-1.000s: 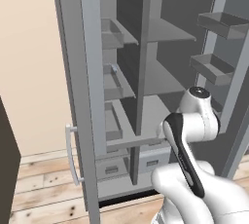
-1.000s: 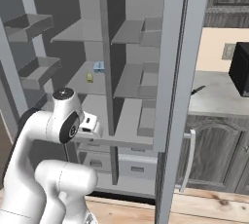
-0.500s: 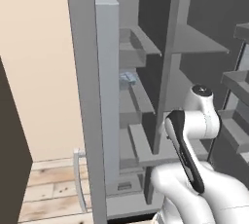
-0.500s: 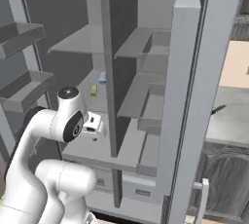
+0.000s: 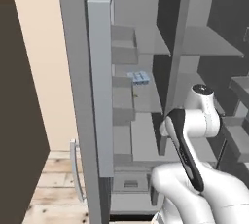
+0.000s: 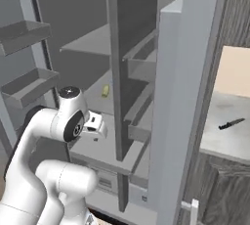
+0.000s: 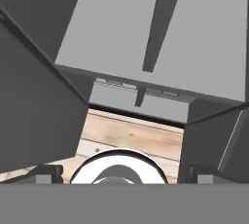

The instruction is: Retrieve the butter from the fridge and place it on a plate on the dining table. Then retrieve the butter knife by the fridge and place it near the plate.

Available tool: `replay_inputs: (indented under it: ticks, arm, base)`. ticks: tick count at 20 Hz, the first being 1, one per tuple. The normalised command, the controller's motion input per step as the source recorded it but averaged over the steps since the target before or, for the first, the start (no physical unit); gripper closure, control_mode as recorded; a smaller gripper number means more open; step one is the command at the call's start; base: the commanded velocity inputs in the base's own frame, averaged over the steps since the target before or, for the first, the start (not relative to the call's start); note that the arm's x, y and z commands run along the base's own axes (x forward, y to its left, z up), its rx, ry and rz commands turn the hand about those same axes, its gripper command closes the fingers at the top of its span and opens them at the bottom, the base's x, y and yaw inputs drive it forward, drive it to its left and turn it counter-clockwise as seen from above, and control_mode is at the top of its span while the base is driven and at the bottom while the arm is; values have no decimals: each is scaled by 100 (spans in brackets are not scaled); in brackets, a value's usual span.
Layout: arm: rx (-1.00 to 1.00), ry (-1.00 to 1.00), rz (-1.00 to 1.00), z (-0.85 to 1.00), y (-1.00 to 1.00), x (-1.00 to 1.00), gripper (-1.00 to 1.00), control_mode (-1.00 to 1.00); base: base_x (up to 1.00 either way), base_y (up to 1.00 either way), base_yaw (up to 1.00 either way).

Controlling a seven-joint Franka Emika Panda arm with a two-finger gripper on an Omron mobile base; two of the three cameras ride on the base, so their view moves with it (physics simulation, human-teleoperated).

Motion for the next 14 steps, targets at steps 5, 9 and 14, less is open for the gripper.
replay_inputs:
  ticks: [5,9,14]
  arm:
    - [0,0,0,0,0,0,-100,100]
    - [0,0,0,0,0,0,-100,100]
    - [0,0,0,0,0,0,-100,100]
  base:
    - [47,-23,38]
    - [26,-44,17]
    - [35,-35,6]
